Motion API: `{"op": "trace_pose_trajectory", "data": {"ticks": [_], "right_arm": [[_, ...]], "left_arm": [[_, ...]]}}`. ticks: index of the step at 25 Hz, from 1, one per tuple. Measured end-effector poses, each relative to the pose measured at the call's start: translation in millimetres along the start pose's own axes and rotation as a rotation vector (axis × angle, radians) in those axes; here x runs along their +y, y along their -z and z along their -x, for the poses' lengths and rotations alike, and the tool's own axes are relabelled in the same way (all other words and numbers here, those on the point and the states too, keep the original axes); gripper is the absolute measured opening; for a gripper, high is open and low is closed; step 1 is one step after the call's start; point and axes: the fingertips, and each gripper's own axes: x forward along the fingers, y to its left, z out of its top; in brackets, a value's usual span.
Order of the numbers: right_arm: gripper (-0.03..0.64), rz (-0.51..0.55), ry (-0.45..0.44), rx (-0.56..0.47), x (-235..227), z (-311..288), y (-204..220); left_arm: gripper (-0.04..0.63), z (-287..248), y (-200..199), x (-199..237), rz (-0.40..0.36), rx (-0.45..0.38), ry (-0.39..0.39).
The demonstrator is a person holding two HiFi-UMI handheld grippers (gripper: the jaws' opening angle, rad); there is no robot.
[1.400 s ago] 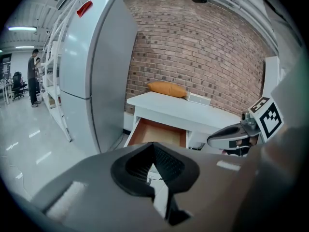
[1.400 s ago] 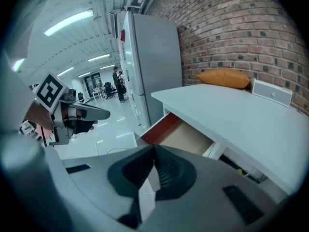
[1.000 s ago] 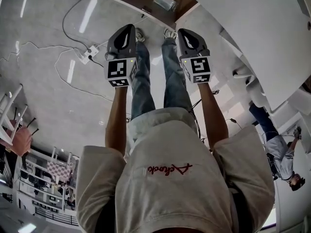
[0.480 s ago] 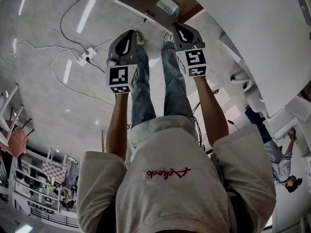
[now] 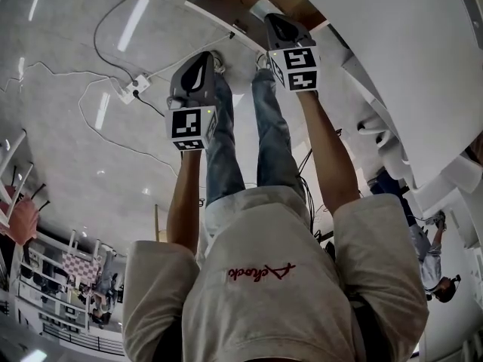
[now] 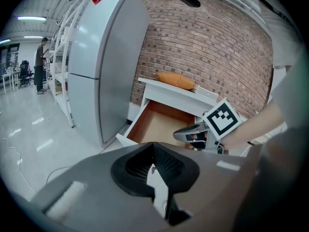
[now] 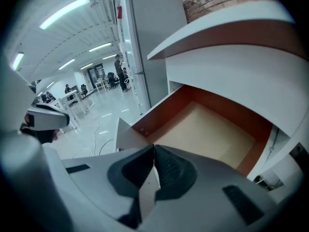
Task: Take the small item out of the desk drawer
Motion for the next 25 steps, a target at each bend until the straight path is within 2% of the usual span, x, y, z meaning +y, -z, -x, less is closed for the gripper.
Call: {"op": "trace_pose_trajectory", "data": {"ticks": [15, 19, 23, 24, 25], "right_arm": [[0.012, 0.057, 0.043, 0.195, -20.7, -67.8, 26.9], [0.012, 0.114, 0.089, 0.256, -30.3, -76.3, 33.4], [0.014, 0.172, 0.096, 0.327, -33.3, -83.3, 44.7], [0.02, 0.17, 0.101, 0.338, -34.5, -85.0, 47.4], [0.08, 0.163, 0.104, 0.348, -35.4, -86.9, 49.5]], "left_arm": [[0.009, -6.5, 5.3, 21.2, 0.002, 0.005, -0.001], [0.009, -6.8, 6.3, 25.1, 0.003, 0.009, 0.002], [0.009, -5.9, 9.6, 27.9, 0.009, 0.012, 0.002], [0.009, -5.9, 10.0, 28.2, 0.011, 0.012, 0.003], [0.009, -6.0, 10.0, 28.4, 0.012, 0.012, 0.004]]}}
